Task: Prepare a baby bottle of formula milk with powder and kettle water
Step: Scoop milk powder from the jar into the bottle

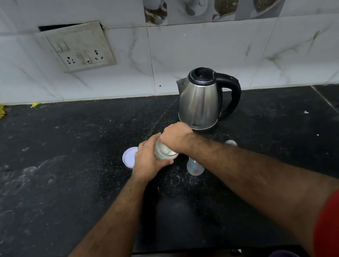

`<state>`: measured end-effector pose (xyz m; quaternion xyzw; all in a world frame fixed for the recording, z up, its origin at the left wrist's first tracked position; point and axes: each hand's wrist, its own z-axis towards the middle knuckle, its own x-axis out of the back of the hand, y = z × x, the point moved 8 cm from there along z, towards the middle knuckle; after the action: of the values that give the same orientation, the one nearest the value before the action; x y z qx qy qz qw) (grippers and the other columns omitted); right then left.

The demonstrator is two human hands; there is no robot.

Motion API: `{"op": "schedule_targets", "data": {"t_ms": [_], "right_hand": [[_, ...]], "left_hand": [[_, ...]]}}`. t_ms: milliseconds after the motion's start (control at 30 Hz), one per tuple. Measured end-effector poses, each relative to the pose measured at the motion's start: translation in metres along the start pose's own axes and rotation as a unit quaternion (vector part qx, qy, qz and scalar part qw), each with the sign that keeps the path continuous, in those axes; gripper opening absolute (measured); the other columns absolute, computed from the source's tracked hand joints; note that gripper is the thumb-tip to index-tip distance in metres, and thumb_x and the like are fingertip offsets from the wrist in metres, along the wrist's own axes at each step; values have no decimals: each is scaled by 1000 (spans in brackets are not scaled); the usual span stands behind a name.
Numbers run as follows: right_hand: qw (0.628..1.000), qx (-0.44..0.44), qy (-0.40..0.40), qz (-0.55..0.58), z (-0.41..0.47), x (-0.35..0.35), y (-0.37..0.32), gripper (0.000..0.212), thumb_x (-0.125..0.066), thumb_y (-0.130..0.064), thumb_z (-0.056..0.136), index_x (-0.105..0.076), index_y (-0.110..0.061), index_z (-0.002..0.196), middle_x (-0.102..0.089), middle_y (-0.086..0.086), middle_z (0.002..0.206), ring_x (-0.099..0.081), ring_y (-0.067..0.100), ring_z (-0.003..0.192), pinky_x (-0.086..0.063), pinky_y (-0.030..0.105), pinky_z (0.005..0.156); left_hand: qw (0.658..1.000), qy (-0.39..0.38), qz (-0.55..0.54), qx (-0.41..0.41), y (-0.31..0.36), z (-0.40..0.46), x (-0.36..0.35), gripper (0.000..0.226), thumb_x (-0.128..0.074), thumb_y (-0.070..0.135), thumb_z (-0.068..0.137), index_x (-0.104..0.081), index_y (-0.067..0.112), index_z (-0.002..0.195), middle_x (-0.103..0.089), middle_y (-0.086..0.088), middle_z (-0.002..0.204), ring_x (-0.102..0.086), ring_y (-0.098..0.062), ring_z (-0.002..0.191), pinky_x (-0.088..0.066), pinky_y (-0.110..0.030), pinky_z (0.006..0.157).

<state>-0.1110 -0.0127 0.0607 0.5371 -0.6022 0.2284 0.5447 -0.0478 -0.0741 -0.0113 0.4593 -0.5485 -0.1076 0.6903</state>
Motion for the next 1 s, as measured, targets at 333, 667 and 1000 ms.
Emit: {"op": "schedule_targets", "data": {"t_ms": [333, 667, 1000], "right_hand": [[1000, 15, 18, 4, -8, 3, 3, 21, -52, -13, 97, -67, -12, 112, -67, 3, 114, -64, 24, 105, -42, 33, 69], [986, -33, 77, 146, -17, 13, 27, 9, -57, -19, 87, -63, -21, 92, -66, 1, 95, -63, 23, 89, -51, 36, 69], [991, -47, 68, 104, -18, -3, 11, 20, -52, -10, 92, -69, -11, 104, -68, 8, 108, -65, 29, 99, -38, 34, 67]], "left_hand": [[1000, 2, -3, -1, 3, -2, 1, 101, -92, 35, 54, -40, 42, 141, -55, 8, 135, -40, -16, 129, -37, -45, 110], [998, 22, -52, 6, -4, -6, 0, 102, -84, 52, 42, -41, 45, 134, -61, 11, 128, -54, -17, 122, -45, -48, 102], [999, 16, -33, 10, 3, -8, 0, 100, -91, 37, 47, -41, 47, 133, -58, 10, 131, -48, -17, 127, -41, -48, 106]]}}
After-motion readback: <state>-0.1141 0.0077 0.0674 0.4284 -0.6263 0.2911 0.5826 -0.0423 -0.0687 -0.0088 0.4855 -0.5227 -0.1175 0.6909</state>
